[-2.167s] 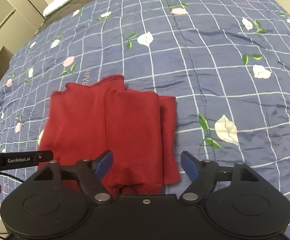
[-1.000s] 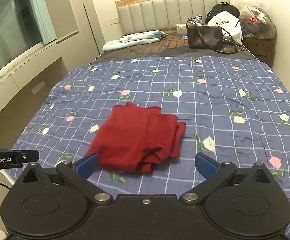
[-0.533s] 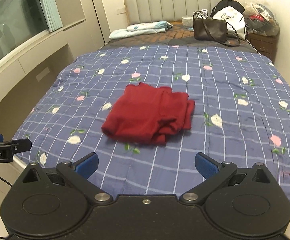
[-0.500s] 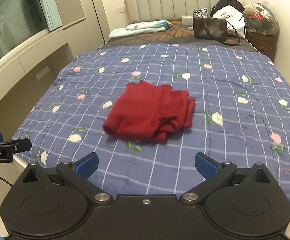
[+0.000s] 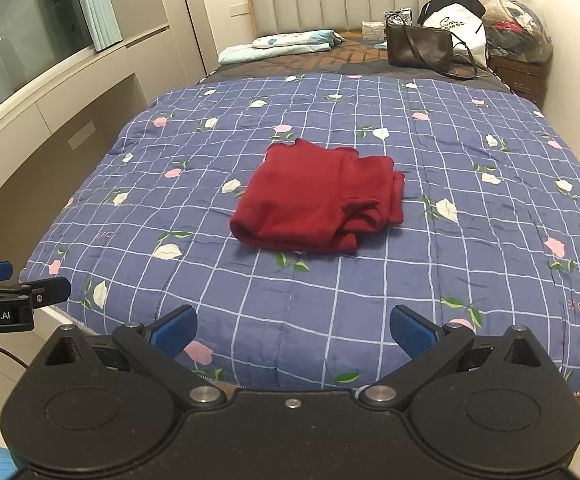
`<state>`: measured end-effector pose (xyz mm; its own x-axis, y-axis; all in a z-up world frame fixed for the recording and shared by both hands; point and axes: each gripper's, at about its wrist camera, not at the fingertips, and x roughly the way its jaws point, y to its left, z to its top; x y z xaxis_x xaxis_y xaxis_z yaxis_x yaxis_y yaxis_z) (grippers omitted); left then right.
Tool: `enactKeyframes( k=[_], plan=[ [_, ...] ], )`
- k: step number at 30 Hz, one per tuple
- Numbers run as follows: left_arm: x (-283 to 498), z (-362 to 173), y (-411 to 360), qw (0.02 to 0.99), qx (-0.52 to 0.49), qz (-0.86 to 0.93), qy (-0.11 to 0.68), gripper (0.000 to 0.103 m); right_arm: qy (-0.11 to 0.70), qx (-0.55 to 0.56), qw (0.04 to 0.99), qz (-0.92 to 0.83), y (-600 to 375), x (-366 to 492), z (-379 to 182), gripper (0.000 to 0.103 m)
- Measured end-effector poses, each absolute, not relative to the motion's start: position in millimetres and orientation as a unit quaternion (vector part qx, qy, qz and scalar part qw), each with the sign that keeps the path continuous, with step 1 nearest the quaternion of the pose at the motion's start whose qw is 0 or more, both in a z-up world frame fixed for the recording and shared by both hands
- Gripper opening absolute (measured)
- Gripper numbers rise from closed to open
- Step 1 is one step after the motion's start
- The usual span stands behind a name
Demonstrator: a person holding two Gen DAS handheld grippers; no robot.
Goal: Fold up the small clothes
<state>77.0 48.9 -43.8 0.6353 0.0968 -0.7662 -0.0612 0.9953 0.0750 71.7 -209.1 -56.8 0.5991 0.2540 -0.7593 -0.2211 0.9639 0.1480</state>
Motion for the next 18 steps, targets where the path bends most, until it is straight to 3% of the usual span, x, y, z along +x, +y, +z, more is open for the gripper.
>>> enactKeyframes(
  k=[18],
  plan=[
    [75.3,-45.3,58.7,0.905,0.014,0.041,0.424,0.102,0.424,0.019,0.897,0.123,-203.4,66.4,-54.8,0.102]
  ],
)
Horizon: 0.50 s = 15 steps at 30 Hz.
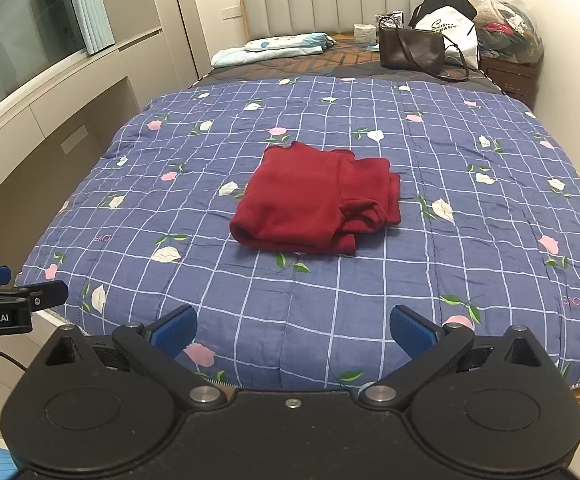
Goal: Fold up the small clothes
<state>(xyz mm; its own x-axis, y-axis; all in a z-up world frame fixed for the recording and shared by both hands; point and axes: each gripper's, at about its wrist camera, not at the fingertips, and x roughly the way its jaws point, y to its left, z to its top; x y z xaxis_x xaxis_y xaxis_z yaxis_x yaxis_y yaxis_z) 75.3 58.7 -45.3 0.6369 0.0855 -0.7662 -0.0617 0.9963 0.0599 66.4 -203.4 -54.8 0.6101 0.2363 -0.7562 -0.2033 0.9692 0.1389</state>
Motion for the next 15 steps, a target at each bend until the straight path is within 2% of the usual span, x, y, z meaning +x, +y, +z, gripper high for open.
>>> enactKeyframes(
  k=[15],
  plan=[
    [77.2,-47.5,54.5,0.903,0.013,0.042,0.428,0.102,0.426,0.023,0.896,0.124,-203.5,67.0,-55.4,0.102]
  ],
)
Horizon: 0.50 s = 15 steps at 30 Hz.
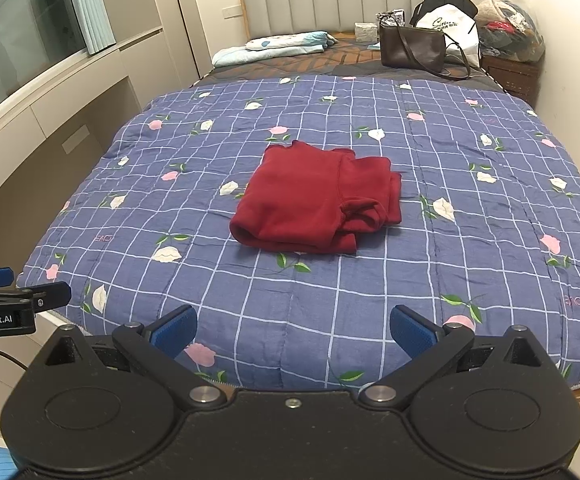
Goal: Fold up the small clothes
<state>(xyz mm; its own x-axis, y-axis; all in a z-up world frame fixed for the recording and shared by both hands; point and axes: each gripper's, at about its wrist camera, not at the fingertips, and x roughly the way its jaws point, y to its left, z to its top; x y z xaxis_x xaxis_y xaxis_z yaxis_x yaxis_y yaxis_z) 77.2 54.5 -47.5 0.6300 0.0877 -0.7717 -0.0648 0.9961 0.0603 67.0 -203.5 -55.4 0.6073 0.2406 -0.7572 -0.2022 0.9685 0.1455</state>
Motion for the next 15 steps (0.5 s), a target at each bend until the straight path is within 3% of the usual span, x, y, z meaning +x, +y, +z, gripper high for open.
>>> enactKeyframes(
  k=[15],
  plan=[
    [82.1,-47.9,47.3,0.901,0.020,0.035,0.432,0.102,0.429,0.026,0.894,0.124,-206.7,72.4,-56.6,0.102]
  ],
)
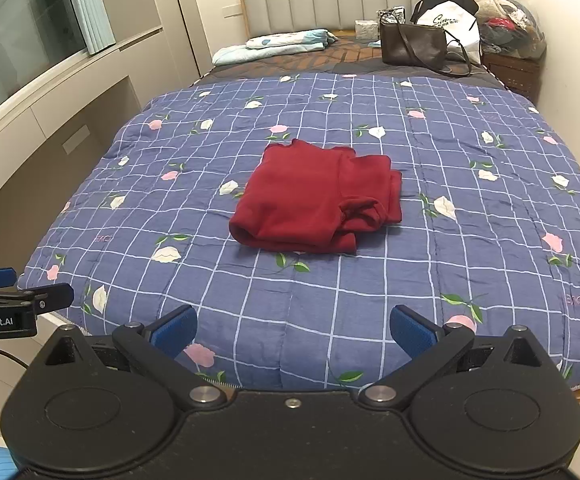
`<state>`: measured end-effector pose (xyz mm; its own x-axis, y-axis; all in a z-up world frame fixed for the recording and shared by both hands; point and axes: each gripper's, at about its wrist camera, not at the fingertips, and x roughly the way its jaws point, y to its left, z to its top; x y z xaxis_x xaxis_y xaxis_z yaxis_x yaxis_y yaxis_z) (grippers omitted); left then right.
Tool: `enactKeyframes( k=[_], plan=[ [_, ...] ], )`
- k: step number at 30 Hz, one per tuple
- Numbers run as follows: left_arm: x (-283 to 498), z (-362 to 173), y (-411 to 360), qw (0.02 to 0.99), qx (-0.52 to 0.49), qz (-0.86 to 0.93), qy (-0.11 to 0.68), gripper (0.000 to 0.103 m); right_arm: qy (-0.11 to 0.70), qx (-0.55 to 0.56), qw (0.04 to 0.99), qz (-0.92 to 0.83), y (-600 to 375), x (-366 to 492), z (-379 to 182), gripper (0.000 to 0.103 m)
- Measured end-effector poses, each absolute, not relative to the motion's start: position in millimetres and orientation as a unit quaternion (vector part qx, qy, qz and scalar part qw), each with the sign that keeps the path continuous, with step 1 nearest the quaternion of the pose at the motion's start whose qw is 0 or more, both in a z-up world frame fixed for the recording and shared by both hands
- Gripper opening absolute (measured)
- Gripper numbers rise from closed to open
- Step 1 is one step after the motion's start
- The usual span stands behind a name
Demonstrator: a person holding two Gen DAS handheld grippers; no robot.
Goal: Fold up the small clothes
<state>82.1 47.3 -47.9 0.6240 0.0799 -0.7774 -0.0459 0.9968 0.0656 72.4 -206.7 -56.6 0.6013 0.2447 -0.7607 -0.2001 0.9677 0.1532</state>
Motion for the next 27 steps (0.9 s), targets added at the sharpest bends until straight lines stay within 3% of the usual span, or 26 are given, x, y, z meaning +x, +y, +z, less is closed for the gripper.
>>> enactKeyframes(
  k=[27],
  plan=[
    [99.7,-56.5,43.1,0.892,0.020,0.022,0.451,0.103,0.440,0.026,0.889,0.126,-202.9,86.3,-63.4,0.102]
  ],
)
